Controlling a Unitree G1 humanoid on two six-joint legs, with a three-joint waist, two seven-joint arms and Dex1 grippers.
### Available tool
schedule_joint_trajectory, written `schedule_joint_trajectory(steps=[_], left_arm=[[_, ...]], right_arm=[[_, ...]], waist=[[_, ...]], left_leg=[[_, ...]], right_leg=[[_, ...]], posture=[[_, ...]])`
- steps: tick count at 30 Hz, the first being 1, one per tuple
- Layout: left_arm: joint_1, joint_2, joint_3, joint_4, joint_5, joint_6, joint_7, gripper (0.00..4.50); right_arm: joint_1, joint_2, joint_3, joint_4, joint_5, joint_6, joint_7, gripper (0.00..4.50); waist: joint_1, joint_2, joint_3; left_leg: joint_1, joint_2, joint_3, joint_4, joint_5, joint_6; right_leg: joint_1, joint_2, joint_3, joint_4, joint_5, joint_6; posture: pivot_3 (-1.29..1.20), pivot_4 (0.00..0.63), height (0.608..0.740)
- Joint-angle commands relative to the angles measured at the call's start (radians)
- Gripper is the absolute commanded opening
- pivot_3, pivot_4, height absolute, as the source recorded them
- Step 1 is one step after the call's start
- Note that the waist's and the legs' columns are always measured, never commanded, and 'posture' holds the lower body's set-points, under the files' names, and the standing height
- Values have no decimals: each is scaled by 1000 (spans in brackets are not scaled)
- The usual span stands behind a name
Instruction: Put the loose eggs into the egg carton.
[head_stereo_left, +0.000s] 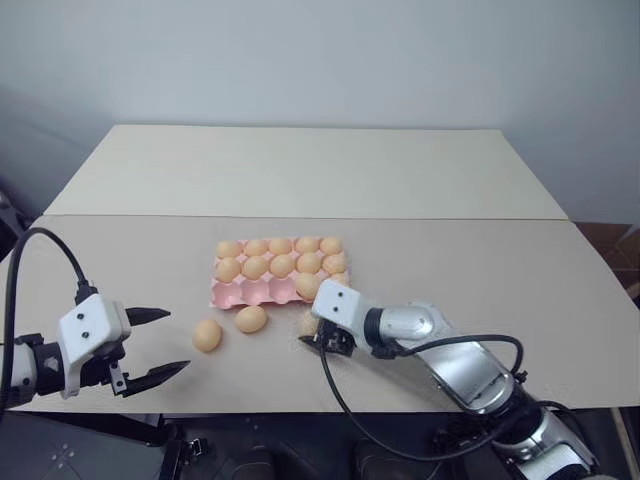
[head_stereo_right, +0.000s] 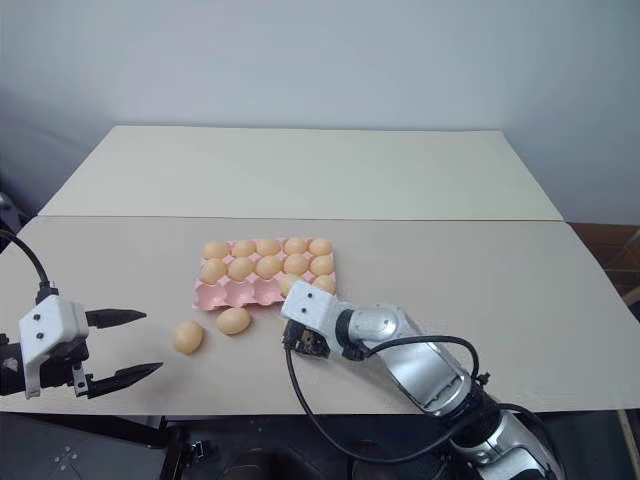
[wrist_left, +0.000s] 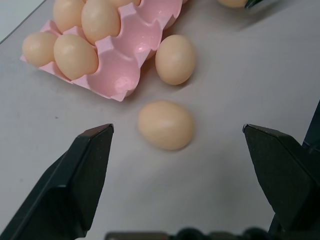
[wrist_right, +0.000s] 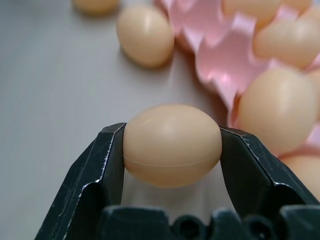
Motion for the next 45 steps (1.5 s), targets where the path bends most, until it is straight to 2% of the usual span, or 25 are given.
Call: schedule_joint_trajectory(steps=[1, 13, 21, 22, 23, 26, 30, 37, 42, 45], left_arm=[[1, -1, 22, -11, 5, -17, 6, 4500], [20, -21, 33, -65, -8, 12, 42, 4500], [51, -29, 57, -79, -10, 16, 44, 4500], [52, -29, 57, -79, -9, 16, 44, 4500], [52, -28, 57, -78, -8, 16, 44, 4500], [43, -21, 48, -74, -10, 32, 49, 4500], [32, -18, 41, -67, -7, 26, 44, 4500], [8, -11, 23, -45, -1, 12, 36, 4500], [1, -19, 18, -40, -3, 2, 33, 4500], [12, -53, 44, -31, -37, 0, 28, 4500]], right_arm=[[-72, 24, -52, -42, 19, -43, 5, 2673], [-205, 139, 112, 324, -276, -436, -120, 2673], [-189, 159, 118, 379, -340, -545, -80, 2673], [-186, 161, 119, 378, -348, -547, -80, 3355], [-183, 161, 121, 379, -360, -553, -80, 3537], [-176, 161, 128, 390, -395, -563, -82, 4463], [-167, 172, 118, 392, -418, -558, -80, 4463], [-144, 181, 63, 305, -386, -485, -43, 4463], [-113, 173, -57, 164, -225, -316, 57, 4463], [-53, 58, -191, 67, -83, -254, 178, 4463]], waist=[[-1, 0, 0], [1, 0, 0], [1, 0, 0], [1, 0, 0], [1, 0, 0], [2, 0, 0], [2, 0, 0], [2, 0, 0], [3, 0, 0], [8, 0, 0]], left_leg=[[0, 0, 0, 0, 0, 0], [0, 0, 0, 0, 0, 0], [0, 0, 0, 0, 0, 0], [0, 0, 0, 0, 0, 0], [0, 0, 0, 0, 0, 0], [0, 0, 0, 0, 0, 0], [0, 0, 0, 0, 0, 0], [0, 0, 0, 0, 0, 0], [0, 0, 0, 0, 0, 0], [0, 0, 0, 0, 0, 0]], right_leg=[[0, 0, 0, 1, 0, 0], [-1, 0, 0, 1, 0, 0], [-1, 0, 0, 1, 0, 0], [-1, 0, 0, 1, 0, 0], [-1, 0, 0, 1, 0, 0], [-1, 0, 0, 1, 0, 0], [-1, 0, 0, 1, 0, 0], [-1, 0, 0, 1, 0, 0], [-1, 0, 0, 1, 0, 0], [0, 0, 0, 0, 0, 0]], posture=[[0, 150, 740], [0, 150, 740], [0, 150, 740], [0, 150, 740], [0, 150, 740], [0, 150, 740], [0, 150, 740], [0, 150, 740], [0, 150, 740], [0, 150, 740]])
